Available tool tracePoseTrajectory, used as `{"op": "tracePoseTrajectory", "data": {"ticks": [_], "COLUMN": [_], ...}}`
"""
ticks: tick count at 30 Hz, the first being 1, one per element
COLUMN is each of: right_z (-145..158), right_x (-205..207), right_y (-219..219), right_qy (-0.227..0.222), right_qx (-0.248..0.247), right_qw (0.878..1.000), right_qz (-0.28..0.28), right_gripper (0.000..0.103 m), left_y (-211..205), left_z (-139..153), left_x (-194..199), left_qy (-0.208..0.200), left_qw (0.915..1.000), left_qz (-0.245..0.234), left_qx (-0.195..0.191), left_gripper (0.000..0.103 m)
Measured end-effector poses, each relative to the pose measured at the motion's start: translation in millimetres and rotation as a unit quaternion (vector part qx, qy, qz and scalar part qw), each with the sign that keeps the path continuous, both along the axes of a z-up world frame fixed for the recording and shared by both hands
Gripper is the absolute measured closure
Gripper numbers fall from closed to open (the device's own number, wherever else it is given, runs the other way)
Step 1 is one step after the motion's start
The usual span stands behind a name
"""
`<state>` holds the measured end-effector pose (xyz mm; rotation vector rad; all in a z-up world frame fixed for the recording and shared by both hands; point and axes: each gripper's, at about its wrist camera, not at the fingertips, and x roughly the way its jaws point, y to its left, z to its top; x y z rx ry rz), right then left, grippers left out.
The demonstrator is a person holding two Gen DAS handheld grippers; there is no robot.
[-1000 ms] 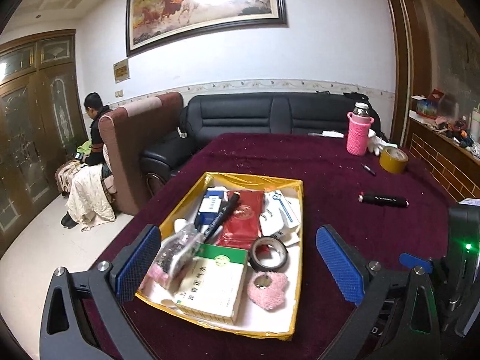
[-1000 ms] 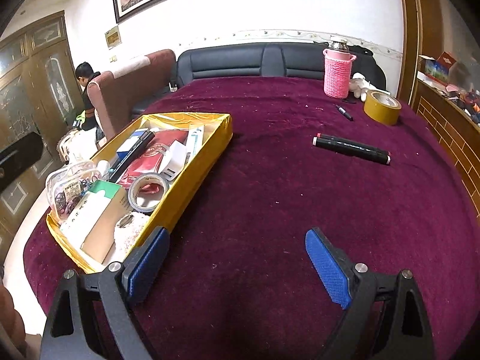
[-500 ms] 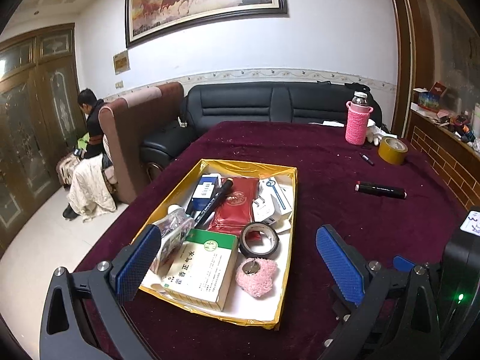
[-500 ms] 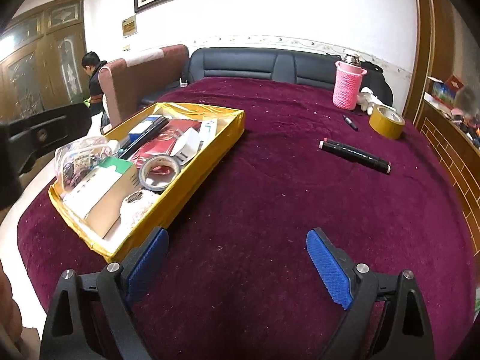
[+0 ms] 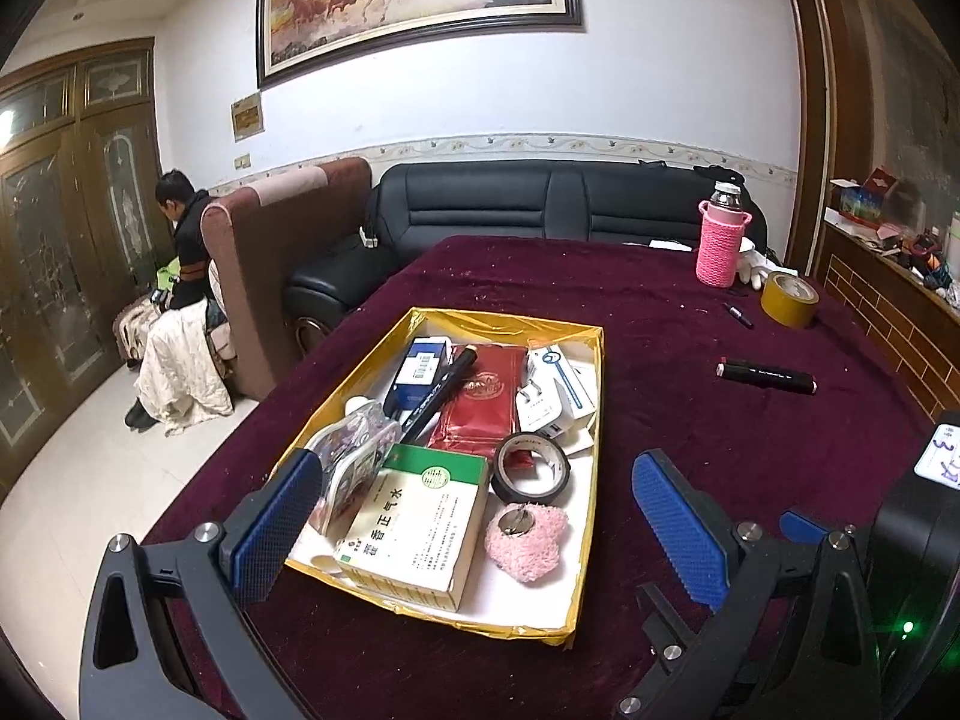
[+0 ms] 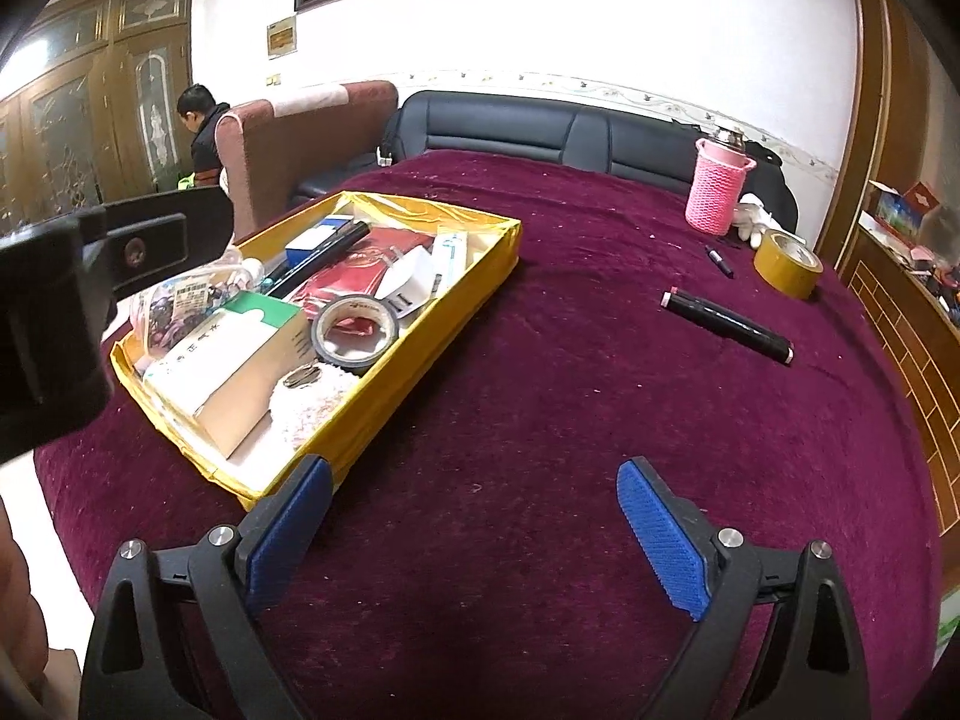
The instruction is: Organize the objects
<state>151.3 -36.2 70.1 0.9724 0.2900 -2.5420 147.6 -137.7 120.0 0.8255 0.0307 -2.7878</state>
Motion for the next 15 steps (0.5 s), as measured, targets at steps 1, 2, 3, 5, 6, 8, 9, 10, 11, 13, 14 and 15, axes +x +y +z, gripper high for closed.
{"op": "tracePoseTrajectory", "data": {"ticks": [1, 2, 3, 5, 6, 8, 9, 10, 11, 13, 14, 15], "right_z": [-0.4, -0.3, -0.1, 0.6, 1.4, 3.1, 3.2, 4.3, 5.4, 6.9, 7.5, 7.9], "right_x": [1.7, 2.1, 2.7, 3.9, 4.3, 4.2, 4.3, 4.7, 5.4, 5.8, 6.0, 5.8], "right_y": [-2.3, -4.5, -6.5, -11.4, -13.9, -17.7, -19.0, -20.7, -22.5, -25.4, -26.9, -28.8], "right_qy": [0.000, 0.000, 0.001, 0.003, 0.004, 0.006, 0.006, 0.007, 0.007, 0.007, 0.008, 0.008], "right_qx": [0.002, 0.004, 0.007, 0.013, 0.015, 0.017, 0.018, 0.018, 0.018, 0.020, 0.021, 0.023], "right_qw": [1.000, 1.000, 1.000, 1.000, 1.000, 1.000, 1.000, 1.000, 1.000, 1.000, 1.000, 1.000], "right_qz": [0.002, 0.003, 0.005, 0.008, 0.011, 0.014, 0.014, 0.015, 0.015, 0.017, 0.018, 0.019], "right_gripper": [0.004, 0.004, 0.004, 0.004, 0.004, 0.004, 0.004, 0.004, 0.004, 0.004, 0.004, 0.004], "left_y": [-2.3, -5.1, -7.6, -13.8, -16.2, -19.2, -20.9, -21.8, -23.4, -26.8, -29.1, -31.6], "left_z": [-1.1, -2.4, -3.7, -6.1, -7.2, -9.5, -10.2, -10.3, -10.4, -9.6, -9.3, -8.6], "left_x": [0.0, -0.3, -0.4, -0.1, -0.2, 0.0, 0.6, 1.0, 2.0, 3.6, 4.4, 5.8], "left_qy": [-0.002, -0.003, -0.004, -0.007, -0.008, -0.011, -0.010, -0.009, -0.008, -0.004, -0.001, 0.001], "left_qw": [1.0000, 1.0000, 0.9999, 0.9996, 0.9995, 0.9994, 0.9994, 0.9995, 0.9995, 0.9995, 0.9995, 0.9994], "left_qz": [0.001, 0.000, -0.001, -0.001, -0.002, -0.003, -0.001, 0.000, 0.001, 0.004, 0.006, 0.009], "left_qx": [0.004, 0.009, 0.015, 0.027, 0.030, 0.034, 0.032, 0.031, 0.030, 0.031, 0.032, 0.032], "left_gripper": [0.000, 0.000, 0.000, 0.000, 0.000, 0.000, 0.000, 0.000, 0.000, 0.000, 0.000, 0.000]}}
